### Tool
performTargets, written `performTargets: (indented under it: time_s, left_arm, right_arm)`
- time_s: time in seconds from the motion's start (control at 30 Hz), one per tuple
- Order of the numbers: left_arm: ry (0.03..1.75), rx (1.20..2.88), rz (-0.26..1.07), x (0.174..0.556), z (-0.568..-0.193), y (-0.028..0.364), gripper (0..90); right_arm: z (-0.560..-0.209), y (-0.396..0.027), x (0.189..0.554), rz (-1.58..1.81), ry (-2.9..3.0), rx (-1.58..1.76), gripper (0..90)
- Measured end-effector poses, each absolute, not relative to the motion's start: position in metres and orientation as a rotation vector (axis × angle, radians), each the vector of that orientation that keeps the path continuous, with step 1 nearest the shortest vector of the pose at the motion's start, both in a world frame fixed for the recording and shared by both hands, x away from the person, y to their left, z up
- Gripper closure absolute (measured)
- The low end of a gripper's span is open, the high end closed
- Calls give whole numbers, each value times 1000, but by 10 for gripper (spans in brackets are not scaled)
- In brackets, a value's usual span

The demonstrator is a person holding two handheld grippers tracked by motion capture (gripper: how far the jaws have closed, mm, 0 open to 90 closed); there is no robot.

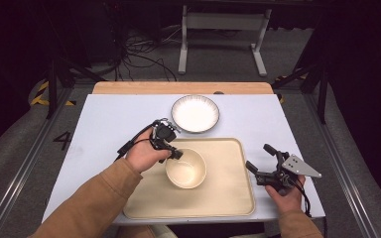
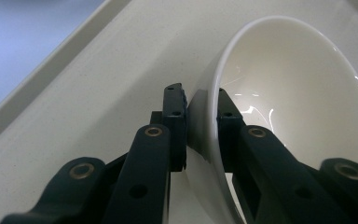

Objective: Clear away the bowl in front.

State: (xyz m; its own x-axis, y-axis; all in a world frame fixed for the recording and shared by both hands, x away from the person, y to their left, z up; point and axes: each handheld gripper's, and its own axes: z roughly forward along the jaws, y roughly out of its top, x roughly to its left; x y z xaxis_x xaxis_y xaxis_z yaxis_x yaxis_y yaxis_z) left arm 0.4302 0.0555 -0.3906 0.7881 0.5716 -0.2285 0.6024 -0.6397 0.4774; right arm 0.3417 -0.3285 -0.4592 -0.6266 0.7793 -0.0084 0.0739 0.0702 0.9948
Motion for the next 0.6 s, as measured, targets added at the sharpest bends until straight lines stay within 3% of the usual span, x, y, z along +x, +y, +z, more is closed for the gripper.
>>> performTargets:
  time_s: [0.6]
  left_arm:
    - [893, 2405, -111, 435, -399, 63, 770]
  right_arm:
    - [-459, -328, 342, 1605, 1787, 847, 60]
